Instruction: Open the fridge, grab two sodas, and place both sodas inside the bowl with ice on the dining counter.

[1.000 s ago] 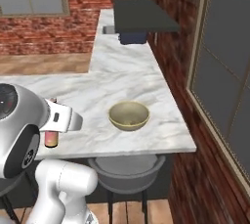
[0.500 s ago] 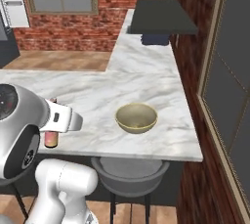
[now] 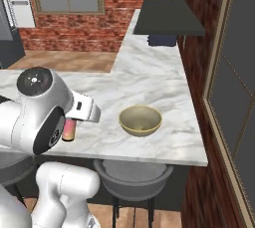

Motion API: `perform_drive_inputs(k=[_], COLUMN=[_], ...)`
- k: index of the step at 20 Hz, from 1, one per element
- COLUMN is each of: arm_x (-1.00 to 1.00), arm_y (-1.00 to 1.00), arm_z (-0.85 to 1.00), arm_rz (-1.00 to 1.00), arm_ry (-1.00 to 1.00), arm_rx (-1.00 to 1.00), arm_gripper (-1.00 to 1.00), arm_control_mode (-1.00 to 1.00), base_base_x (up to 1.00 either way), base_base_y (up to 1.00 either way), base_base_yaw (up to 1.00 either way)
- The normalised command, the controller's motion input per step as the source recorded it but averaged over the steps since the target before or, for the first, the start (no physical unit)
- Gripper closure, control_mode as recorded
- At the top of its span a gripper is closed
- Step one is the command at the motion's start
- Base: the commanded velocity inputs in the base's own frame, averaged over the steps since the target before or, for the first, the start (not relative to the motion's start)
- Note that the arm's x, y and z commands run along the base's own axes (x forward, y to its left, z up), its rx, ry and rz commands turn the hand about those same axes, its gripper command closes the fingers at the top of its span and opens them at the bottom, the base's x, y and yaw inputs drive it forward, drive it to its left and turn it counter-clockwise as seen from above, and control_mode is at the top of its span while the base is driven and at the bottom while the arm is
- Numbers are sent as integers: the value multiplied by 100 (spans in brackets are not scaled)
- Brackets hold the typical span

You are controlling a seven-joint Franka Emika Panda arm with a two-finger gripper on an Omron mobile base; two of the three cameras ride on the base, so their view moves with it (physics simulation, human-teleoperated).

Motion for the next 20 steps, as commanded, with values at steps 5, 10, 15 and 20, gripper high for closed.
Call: perform_drive_inputs(k=[5, 10, 15, 20], arm_x=[100, 100, 70, 52], arm_y=[-30, -33, -32, -32], arm_z=[0, -15, -62, -61], arm_rz=[-12, -5, 8, 10], arm_ry=[32, 33, 10, 1], arm_rx=[0, 0, -2, -9], arm_gripper=[100, 100, 100, 100], arm_control_mode=[-100, -100, -100, -100], base_base_x=[0, 0, 0, 0], base_base_y=[0, 0, 0, 0], base_base_yaw=[0, 0, 0, 0])
